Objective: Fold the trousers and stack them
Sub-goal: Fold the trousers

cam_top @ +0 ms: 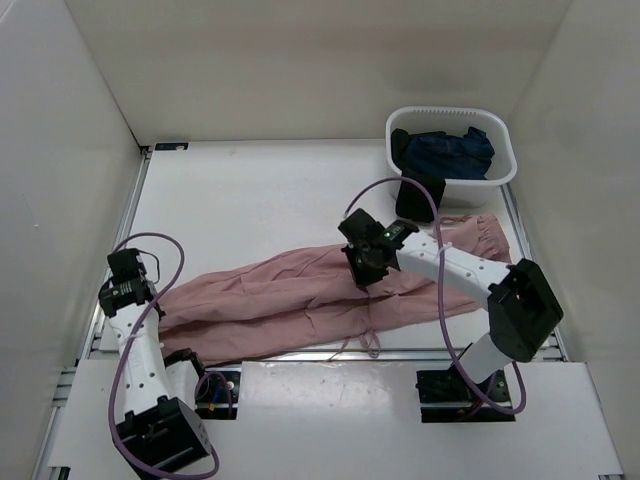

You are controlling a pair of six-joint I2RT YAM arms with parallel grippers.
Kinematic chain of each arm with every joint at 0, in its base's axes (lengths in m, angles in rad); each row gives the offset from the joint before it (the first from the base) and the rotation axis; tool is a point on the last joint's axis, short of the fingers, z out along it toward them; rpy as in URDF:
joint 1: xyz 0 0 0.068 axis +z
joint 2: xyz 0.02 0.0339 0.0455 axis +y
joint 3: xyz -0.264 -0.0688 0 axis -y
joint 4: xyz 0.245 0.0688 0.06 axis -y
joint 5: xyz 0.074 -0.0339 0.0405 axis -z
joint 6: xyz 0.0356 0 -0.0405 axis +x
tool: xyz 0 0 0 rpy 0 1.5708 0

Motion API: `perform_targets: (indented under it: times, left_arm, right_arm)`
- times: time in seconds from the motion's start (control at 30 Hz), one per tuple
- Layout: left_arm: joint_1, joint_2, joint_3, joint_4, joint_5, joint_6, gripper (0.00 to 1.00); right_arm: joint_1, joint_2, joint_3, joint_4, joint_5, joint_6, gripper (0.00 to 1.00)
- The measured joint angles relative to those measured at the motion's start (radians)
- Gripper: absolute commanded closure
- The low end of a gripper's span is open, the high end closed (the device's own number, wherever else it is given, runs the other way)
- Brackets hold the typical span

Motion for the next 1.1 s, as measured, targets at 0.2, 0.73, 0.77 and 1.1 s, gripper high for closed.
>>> perform_targets:
  times: [0.2,0.73,0.77,1.1]
  left_arm:
    - [0.000,-0.035,0.051,-0.167,0.127,0.000,0.56]
    - [0.000,0.010,0.512,-0.155,0.336,-0.001,0.00]
    - [0.000,0.036,0.500,-0.131,0.350,-0.001,0.01]
    - [-0.020,0.348,0.205,0.027,0.345,-0.001,0.03]
  right_arm:
    - [0.050,-0.003,-0.176,0.019,-0.024,0.013,0.98]
    - [0.042,-0.005,0.151,-0.024,0.004,-0.026,0.83]
    - [0.035,0.059,0.208,-0.011,0.009,-0.032,0.83]
    - [0.010,0.472,0.360,0.033,-0.001,-0.071,0.99]
